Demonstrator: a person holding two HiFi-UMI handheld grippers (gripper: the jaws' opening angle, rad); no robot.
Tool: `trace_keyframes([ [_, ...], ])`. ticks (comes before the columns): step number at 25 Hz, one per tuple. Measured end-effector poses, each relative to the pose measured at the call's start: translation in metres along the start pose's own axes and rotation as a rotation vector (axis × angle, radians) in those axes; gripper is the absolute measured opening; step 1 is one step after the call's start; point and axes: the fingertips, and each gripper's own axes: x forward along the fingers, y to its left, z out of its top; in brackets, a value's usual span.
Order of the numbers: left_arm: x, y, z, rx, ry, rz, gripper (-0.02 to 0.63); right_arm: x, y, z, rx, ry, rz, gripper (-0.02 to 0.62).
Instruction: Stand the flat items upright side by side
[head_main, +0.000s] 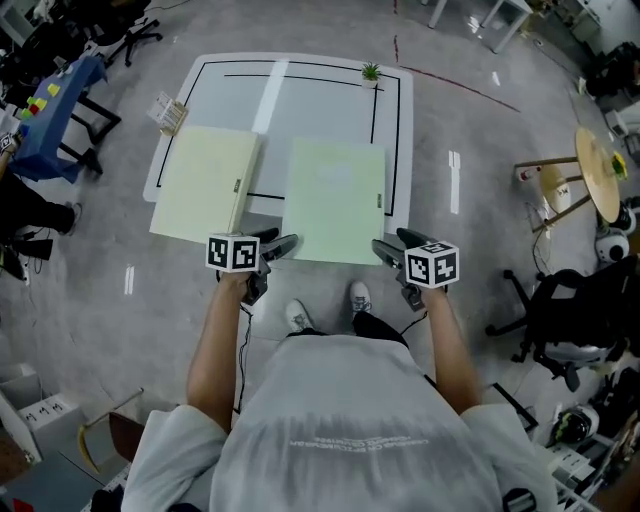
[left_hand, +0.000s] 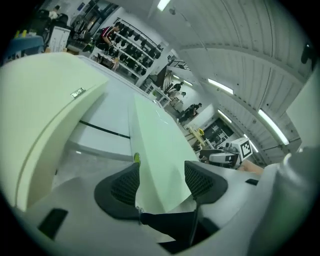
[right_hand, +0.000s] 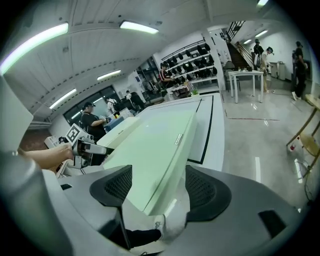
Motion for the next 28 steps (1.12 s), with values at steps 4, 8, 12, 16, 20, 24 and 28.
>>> trace_keyframes([
  [4,0.009,0.005,-0.005,-0.07,0.005,-0.075,0.288,0.009,0.005,-0.012,-0.003,0.052,0.009,0.339],
  [8,0.013,0.019,-0.012,-0.146,0.0,-0.093,0.29,0.023,0.008,-0.013,-0.002,0.087,0.014,0.339],
  [12,0.02,0.021,-0.014,-0.26,-0.033,-0.176,0.296,0.037,0.007,-0.014,-0.026,0.121,0.023,0.345],
  [16,0.026,0.02,-0.016,-0.342,-0.079,-0.205,0.301,0.043,0.003,-0.017,-0.054,0.135,0.003,0.354],
  [20,0.031,0.021,-0.02,-0.38,-0.077,-0.238,0.313,0.047,0.002,-0.019,-0.028,0.152,0.022,0.359],
  [24,0.034,0.02,-0.023,-0.373,-0.051,-0.265,0.316,0.049,-0.002,-0.025,0.019,0.174,0.03,0.359],
  [28,0.035,0.016,-0.022,-0.327,-0.022,-0.251,0.316,0.049,-0.005,-0.026,0.03,0.191,0.039,0.36],
])
